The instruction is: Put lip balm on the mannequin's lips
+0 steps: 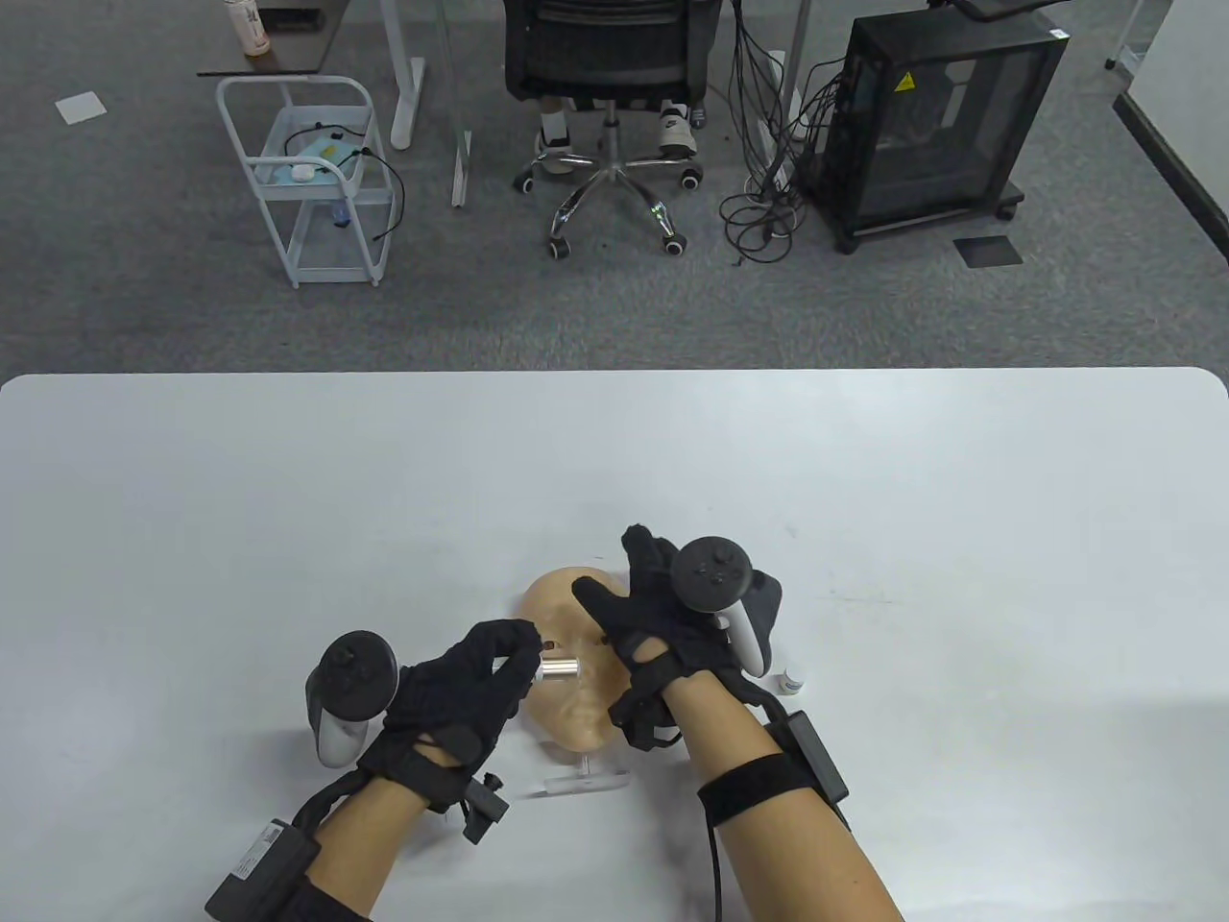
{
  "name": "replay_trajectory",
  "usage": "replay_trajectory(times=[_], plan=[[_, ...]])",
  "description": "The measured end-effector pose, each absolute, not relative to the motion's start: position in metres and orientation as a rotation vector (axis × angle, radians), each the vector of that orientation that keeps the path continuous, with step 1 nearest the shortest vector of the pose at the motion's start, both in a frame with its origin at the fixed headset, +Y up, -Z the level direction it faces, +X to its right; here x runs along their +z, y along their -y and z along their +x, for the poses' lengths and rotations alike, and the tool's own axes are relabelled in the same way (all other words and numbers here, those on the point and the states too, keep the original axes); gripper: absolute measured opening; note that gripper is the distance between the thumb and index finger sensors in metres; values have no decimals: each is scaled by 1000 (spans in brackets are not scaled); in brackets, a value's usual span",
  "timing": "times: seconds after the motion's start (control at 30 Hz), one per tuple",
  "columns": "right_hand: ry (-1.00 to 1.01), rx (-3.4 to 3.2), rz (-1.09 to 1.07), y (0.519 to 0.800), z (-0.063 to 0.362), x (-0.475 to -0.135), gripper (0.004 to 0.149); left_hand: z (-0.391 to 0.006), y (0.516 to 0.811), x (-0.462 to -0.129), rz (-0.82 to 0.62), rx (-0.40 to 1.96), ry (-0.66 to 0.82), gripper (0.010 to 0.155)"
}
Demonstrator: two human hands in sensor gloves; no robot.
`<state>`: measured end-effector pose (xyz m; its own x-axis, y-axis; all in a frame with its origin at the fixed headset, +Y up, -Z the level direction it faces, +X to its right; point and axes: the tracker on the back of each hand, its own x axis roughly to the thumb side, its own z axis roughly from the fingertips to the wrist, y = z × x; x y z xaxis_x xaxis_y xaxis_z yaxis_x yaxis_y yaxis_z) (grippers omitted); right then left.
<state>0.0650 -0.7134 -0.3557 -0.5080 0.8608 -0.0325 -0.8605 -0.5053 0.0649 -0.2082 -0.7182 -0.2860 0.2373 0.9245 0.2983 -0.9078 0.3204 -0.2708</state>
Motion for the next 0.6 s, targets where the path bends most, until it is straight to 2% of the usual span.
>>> replay_trajectory(times=[0.1,0.17,0.3,0.43,0.6], plan=[[-89,1941,26,695,74,-342,86,-208,722,-288,-51,1306,475,52],[-170,1823,42,691,77,-331,83,-206,722,-288,-49,1354,508,52],[-473,1576,67,711,78,-298,81,-195,717,-283,-39,1338,639,51],[-644,1371,54,734,71,-274,80,-180,713,-275,-57,1262,741,52],[-654,1350,78,737,64,-266,65,-174,714,-271,-48,1204,750,52]])
